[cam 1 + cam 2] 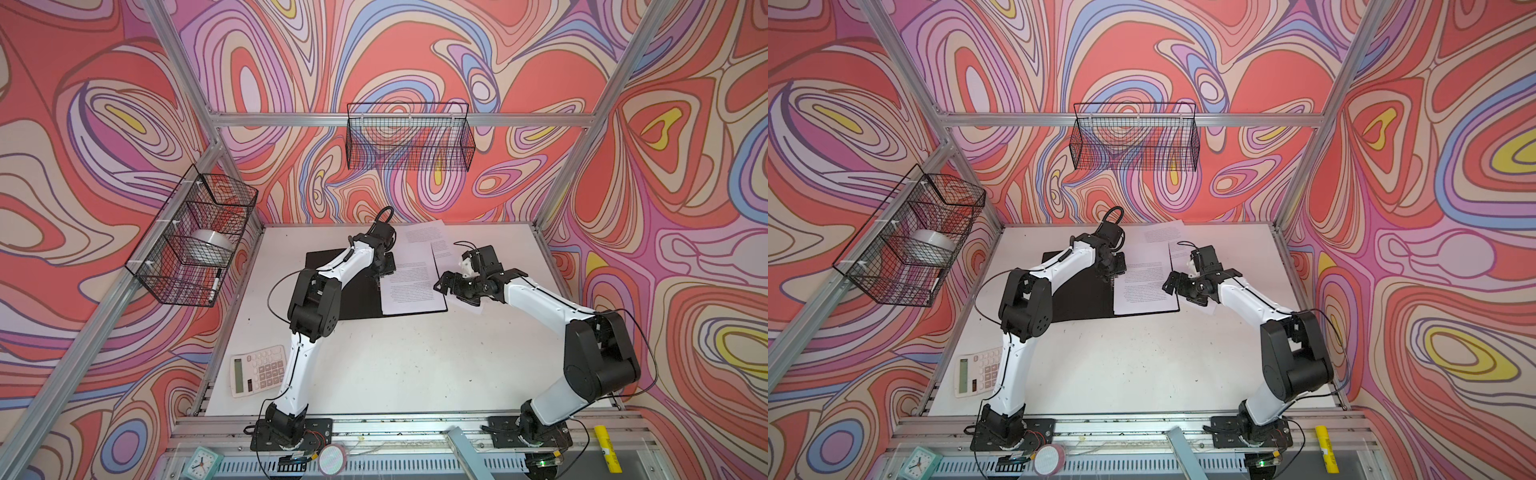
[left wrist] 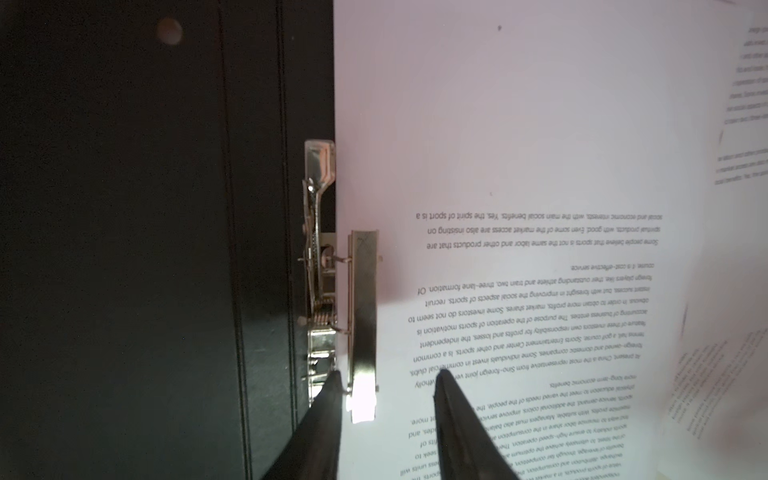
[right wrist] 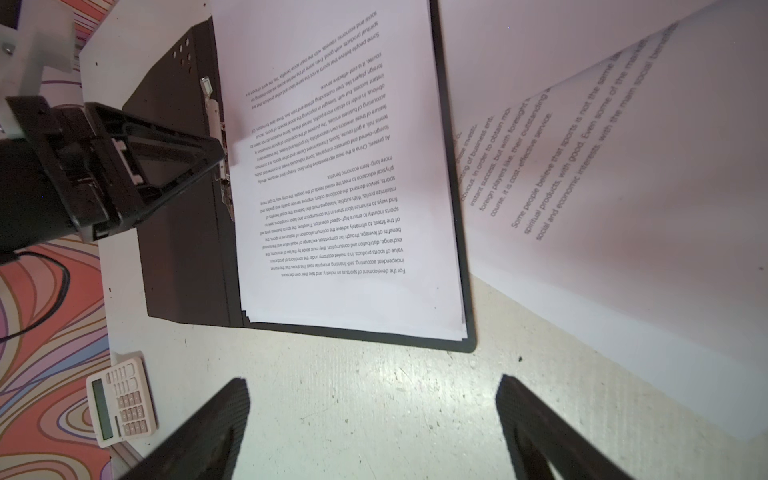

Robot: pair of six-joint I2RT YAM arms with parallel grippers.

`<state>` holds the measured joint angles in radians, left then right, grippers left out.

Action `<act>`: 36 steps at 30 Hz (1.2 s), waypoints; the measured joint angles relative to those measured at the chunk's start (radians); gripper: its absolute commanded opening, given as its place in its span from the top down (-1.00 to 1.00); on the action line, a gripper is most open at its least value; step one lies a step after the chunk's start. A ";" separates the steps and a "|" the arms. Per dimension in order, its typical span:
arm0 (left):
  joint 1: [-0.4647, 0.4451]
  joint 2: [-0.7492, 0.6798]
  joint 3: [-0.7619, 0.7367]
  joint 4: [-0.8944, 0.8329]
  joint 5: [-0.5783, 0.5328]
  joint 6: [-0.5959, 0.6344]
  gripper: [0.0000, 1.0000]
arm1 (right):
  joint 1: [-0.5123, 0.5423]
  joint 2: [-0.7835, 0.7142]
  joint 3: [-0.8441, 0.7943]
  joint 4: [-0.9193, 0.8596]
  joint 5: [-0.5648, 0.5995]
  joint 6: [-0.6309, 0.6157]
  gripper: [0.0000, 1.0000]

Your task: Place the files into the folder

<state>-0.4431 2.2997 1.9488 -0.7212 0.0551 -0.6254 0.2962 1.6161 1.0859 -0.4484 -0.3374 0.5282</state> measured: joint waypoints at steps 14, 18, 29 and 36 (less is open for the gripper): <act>0.000 0.029 0.046 -0.004 -0.012 -0.007 0.35 | 0.000 0.017 0.000 0.000 -0.003 0.000 -0.97; 0.001 0.041 0.065 -0.015 -0.024 -0.007 0.27 | 0.000 0.018 0.000 0.001 -0.007 0.000 -0.96; 0.005 0.047 0.066 -0.031 -0.045 -0.007 0.26 | 0.000 0.038 0.000 0.008 -0.019 0.000 -0.96; 0.005 0.058 0.066 -0.031 -0.045 -0.007 0.30 | 0.000 0.038 0.000 0.008 -0.019 0.000 -0.97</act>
<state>-0.4385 2.3581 2.0148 -0.7525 0.0097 -0.6327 0.2962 1.6539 1.0859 -0.4408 -0.3569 0.5282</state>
